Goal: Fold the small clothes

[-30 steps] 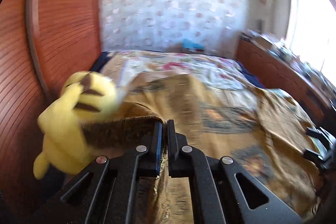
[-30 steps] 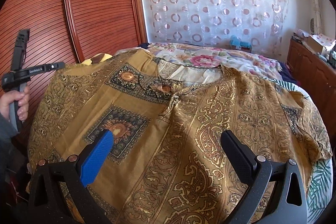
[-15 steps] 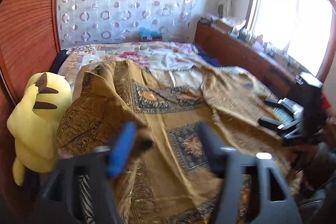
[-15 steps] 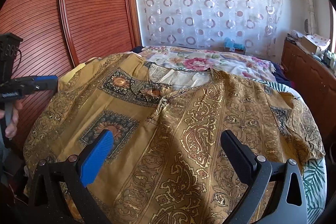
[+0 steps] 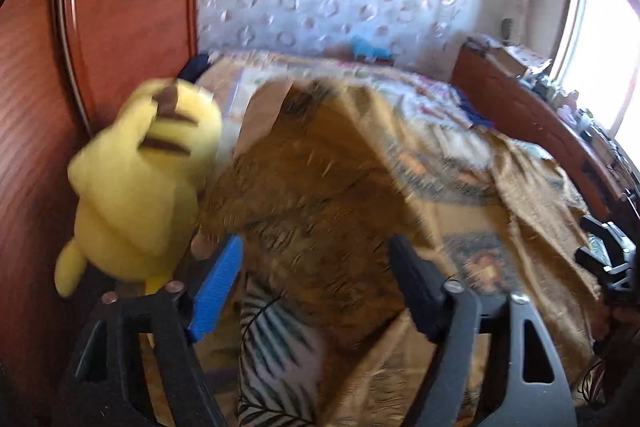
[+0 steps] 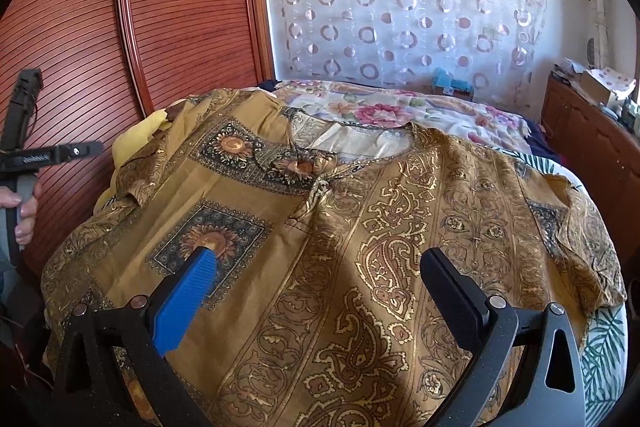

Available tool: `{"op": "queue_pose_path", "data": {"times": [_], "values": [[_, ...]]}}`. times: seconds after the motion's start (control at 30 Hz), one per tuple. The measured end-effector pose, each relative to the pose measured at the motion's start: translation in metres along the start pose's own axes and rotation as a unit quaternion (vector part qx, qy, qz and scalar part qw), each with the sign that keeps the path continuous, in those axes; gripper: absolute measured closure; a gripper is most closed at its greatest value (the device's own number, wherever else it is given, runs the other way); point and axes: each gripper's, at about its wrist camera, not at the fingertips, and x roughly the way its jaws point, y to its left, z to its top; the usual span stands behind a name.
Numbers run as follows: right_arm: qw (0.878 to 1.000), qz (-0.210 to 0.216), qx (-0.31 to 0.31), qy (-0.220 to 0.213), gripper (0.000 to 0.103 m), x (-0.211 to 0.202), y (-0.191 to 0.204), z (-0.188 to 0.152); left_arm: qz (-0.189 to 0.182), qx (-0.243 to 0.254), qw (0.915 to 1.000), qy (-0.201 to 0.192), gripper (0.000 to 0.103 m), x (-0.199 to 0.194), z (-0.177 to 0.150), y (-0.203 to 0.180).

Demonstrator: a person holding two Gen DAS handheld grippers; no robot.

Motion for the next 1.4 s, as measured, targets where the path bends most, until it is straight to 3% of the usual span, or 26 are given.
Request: {"op": "queue_pose_path", "data": {"times": [0.1,0.27,0.37,0.43,0.5,0.6,0.83,1.0,1.2,1.4], "values": [[1.000,0.003,-0.004,0.005,0.001,0.005,0.001,0.001,0.000,-0.025,0.9993,0.029,0.044,0.021,-0.013,0.009],[1.000,0.008,-0.010,0.009,0.001,0.010,0.004,0.005,-0.020,-0.049,0.9970,0.056,0.046,0.036,-0.025,0.013],[1.000,0.009,-0.008,0.011,0.001,0.013,0.001,0.005,-0.030,-0.053,0.9964,0.059,0.055,0.038,-0.027,0.011],[1.000,0.009,-0.007,0.013,0.001,0.014,0.000,0.004,-0.028,-0.049,0.9966,0.061,0.066,0.039,-0.027,0.008],[1.000,0.009,-0.004,0.014,0.001,0.015,-0.001,0.003,-0.016,-0.039,0.9973,0.060,0.089,0.039,-0.028,0.004],[1.000,0.009,-0.003,0.015,0.001,0.016,-0.001,0.002,-0.008,-0.023,0.9983,0.054,0.100,0.037,-0.028,0.002],[1.000,0.005,0.004,0.010,0.001,0.011,-0.005,0.002,-0.017,0.005,0.9996,-0.022,0.101,-0.003,0.003,-0.015],[1.000,0.001,0.009,0.001,0.001,0.003,-0.007,0.000,-0.055,0.063,0.9949,-0.058,0.101,-0.017,0.045,-0.059],[1.000,-0.015,0.025,-0.009,0.001,-0.011,-0.021,-0.003,-0.120,0.131,0.9823,-0.061,0.101,-0.010,0.064,-0.130],[0.999,-0.031,0.038,-0.008,0.001,-0.020,-0.033,-0.010,-0.149,0.151,0.9762,-0.044,0.099,-0.003,0.059,-0.150]]}}
